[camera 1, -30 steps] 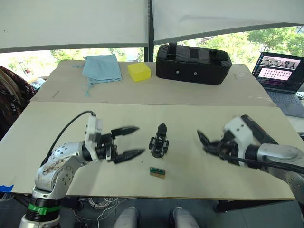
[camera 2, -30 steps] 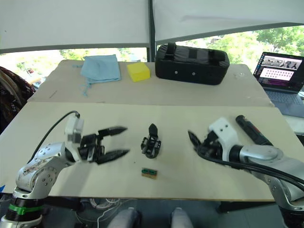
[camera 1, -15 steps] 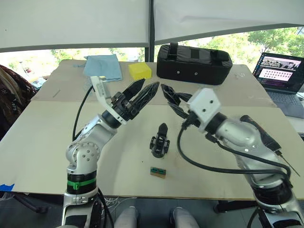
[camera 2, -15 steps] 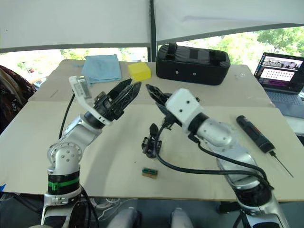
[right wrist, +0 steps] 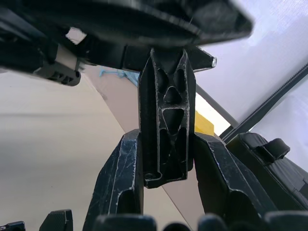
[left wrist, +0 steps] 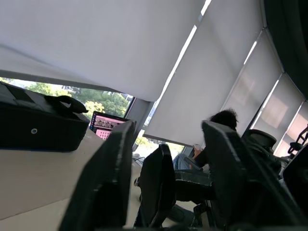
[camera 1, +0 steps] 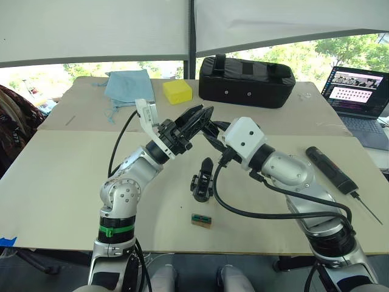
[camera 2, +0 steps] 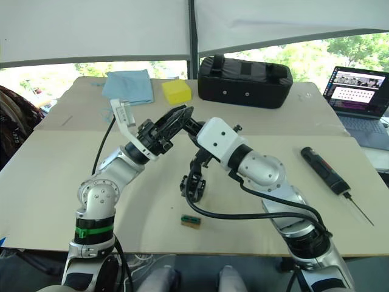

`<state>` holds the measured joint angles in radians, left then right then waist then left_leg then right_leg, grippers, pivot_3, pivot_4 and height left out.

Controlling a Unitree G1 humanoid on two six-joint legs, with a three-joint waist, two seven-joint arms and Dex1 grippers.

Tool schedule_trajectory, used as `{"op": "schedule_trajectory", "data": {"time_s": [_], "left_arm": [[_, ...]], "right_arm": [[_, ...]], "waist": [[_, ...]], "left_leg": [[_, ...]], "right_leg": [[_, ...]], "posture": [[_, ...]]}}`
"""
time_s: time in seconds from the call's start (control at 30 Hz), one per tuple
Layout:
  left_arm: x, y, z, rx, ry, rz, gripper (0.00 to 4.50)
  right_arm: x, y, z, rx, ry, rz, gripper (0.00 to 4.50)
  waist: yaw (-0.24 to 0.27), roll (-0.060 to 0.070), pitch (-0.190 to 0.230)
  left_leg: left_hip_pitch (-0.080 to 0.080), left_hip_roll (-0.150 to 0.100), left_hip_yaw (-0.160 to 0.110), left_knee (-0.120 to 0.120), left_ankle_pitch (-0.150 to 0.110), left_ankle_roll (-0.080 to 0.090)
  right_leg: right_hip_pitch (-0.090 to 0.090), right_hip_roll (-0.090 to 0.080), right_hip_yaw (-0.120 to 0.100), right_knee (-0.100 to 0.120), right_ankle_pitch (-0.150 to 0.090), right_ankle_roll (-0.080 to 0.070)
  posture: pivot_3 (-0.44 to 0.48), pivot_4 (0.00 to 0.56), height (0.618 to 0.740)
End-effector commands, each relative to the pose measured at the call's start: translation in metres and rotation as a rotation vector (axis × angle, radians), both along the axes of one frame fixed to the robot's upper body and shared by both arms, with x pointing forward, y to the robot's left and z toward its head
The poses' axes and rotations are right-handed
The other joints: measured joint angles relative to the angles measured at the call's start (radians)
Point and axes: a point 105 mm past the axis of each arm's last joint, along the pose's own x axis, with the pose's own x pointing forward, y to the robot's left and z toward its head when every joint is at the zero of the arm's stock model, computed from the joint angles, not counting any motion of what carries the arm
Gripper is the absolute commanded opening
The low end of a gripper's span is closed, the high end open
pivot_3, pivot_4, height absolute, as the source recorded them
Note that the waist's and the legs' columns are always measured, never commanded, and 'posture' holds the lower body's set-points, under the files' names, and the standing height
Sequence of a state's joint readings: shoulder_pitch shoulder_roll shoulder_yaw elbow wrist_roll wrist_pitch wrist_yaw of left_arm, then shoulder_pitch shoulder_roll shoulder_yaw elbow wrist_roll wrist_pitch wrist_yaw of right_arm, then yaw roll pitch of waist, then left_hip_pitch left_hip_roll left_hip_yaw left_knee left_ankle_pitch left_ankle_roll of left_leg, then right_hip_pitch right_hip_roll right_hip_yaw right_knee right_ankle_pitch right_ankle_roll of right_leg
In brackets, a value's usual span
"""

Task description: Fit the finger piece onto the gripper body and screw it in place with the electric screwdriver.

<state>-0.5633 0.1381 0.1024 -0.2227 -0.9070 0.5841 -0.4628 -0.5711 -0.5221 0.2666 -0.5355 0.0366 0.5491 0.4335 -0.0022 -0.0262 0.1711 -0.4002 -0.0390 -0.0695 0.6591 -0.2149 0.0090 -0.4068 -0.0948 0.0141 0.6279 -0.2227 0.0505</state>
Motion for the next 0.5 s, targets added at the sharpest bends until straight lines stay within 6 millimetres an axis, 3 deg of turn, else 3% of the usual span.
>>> {"op": "schedule_trajectory", "data": {"time_s": [0.03,0.07,0.1,0.17,0.23,0.33,0.4,0.47,0.5], "left_arm": [[-0.006,0.001,0.011,-0.03,-0.069,0.016,0.6],[-0.006,0.001,0.011,-0.035,-0.073,0.021,0.16],[-0.007,0.001,0.012,-0.041,-0.077,0.023,0.01],[-0.008,0.001,0.013,-0.055,-0.088,0.023,0.01],[-0.008,0.004,0.017,-0.091,-0.097,0.025,0.0],[-0.008,0.011,0.023,-0.116,-0.123,0.016,0.0],[-0.007,0.016,0.024,-0.111,-0.139,0.008,0.0],[-0.003,0.025,0.026,-0.076,-0.149,-0.011,0.0],[-0.001,0.028,0.024,-0.022,-0.152,-0.03,0.0]], "right_arm": [[-0.004,-0.001,0.012,0.006,-0.045,0.004,1.1],[-0.004,-0.001,0.012,0.012,-0.046,0.004,1.1],[-0.005,-0.001,0.011,0.026,-0.024,0.013,1.1],[-0.006,0.0,0.01,0.029,-0.014,0.024,1.1],[-0.009,-0.002,0.018,0.035,-0.048,0.045,2.18],[-0.011,-0.014,0.034,0.052,-0.092,0.065,3.19],[-0.015,-0.018,0.035,0.039,-0.057,0.124,3.92],[-0.027,-0.026,0.035,-0.029,-0.029,0.255,4.47],[-0.027,-0.035,0.036,-0.042,0.014,0.285,4.47]], "waist": [[0.0,0.0,0.0],[0.001,0.0,0.0],[0.001,0.0,0.0],[0.001,0.0,0.0],[0.0,0.0,0.0],[0.001,0.0,0.0],[0.001,0.0,0.0],[0.0,0.0,0.0],[-0.001,0.0,0.0]], "left_leg": [[0.0,0.0,0.0,0.0,0.0,0.0],[0.0,0.0,0.0,0.0,0.0,0.0],[0.0,0.0,0.0,0.0,0.0,0.0],[0.0,0.0,0.0,0.0,0.0,0.0],[0.0,0.0,0.0,0.0,0.0,0.0],[0.0,0.0,0.0,0.0,0.0,0.0],[0.0,0.0,0.0,0.0,0.0,0.0],[0.0,0.0,0.0,0.0,0.0,0.0],[0.0,0.0,0.0,0.0,0.0,0.0]], "right_leg": [[0.0,0.0,0.0,0.0,0.0,0.0],[0.0,0.0,0.0,0.0,0.0,0.0],[0.0,0.0,0.0,0.0,0.0,0.0],[0.0,0.0,0.0,0.0,0.0,0.0],[0.0,0.0,0.0,0.0,0.0,0.0],[0.0,0.0,0.0,0.0,0.0,0.0],[0.0,0.0,0.0,0.0,0.0,0.0],[0.0,0.0,0.0,0.0,0.0,0.0],[0.0,0.0,0.0,0.0,0.0,0.0]], "posture": [[0.0,0.15,0.74],[0.0,0.15,0.74],[0.0,0.15,0.74],[0.0,0.15,0.74],[0.0,0.15,0.74],[0.0,0.15,0.74],[0.0,0.15,0.74],[0.0,0.15,0.74],[0.0,0.15,0.74]]}}
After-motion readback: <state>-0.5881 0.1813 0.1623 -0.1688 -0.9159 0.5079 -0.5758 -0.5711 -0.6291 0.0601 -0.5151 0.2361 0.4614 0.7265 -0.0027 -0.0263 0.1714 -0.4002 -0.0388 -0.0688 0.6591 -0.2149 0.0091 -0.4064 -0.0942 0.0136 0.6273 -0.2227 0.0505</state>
